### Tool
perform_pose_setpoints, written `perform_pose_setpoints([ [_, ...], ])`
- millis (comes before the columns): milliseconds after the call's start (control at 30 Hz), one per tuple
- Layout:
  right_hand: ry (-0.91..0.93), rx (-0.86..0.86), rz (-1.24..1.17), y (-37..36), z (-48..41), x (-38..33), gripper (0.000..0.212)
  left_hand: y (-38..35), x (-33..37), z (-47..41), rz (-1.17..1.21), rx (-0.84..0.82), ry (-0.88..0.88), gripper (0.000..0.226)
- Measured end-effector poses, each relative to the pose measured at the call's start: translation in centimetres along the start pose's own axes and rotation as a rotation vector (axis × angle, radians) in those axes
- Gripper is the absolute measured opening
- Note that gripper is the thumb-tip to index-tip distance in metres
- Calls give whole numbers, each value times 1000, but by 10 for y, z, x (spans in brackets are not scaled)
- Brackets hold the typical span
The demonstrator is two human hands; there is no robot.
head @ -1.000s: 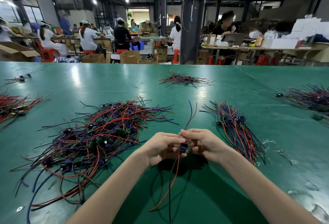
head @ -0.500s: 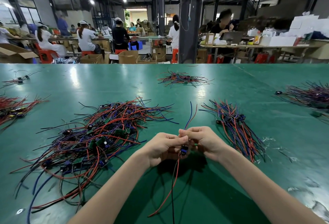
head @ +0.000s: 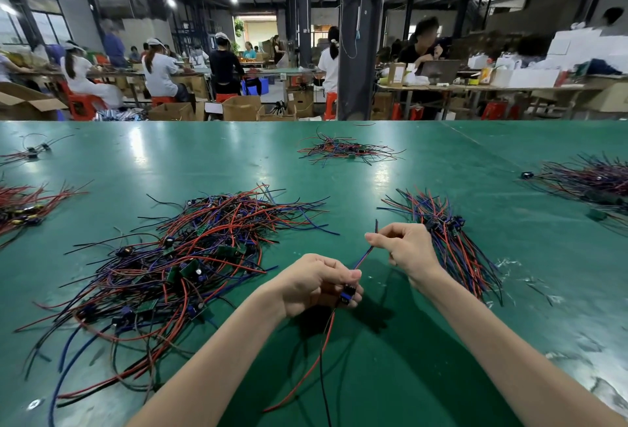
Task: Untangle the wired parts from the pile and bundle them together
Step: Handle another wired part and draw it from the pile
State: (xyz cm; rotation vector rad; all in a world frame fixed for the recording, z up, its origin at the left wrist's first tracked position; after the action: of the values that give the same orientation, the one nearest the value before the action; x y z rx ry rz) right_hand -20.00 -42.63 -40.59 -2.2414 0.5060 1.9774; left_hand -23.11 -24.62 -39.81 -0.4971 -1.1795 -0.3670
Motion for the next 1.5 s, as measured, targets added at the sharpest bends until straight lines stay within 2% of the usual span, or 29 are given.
perform_pose_setpoints([
  [100,100,65,100,7,-5,-1,25,-2,1,0,-15,-13,8,29],
  [233,331,142,291,6,-4,-7,18,-1,2,0,-18,-9,11,32],
  [300,360,173,301,6,-4,-9,18,0,4,1,-16,-5,11,31],
  [400,174,144,188,9,-9,-5,27,2,5,1,-30,-7,7,29],
  [567,-319,15,-391,10,-9,-1,23,4,3,1,-73,19,-6,28],
  [767,-606,-175,-835,5,1,-13,36,8,3,-1,-90,60,19,26],
  [833,-664,-185,-891,5,4,-16,41,8,3,-1,-104,62,26,24],
  [933,-722,-204,-957,4,8,-20,39,8,2,-1,-123,63,31,20],
  [1100,-732,-220,-978,4,8,-25,42,8,1,-2,-141,41,15,24],
  [1367,-835,-231,-1083,6,6,-18,46,0,3,2,-110,-97,-58,29],
  [1500,-814,-189,-1034,3,5,-13,42,-2,7,6,-64,-152,-103,20],
])
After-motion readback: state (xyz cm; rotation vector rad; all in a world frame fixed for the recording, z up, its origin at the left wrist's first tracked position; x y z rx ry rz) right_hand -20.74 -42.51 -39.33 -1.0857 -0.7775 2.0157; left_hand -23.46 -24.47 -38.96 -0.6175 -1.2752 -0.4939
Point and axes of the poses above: each hand's wrist, its own z-axis away from the middle knuckle, its own y-axis out of the back of the hand, x = y × z, the point moved 2 cm from there along -z, towards the middle knuckle
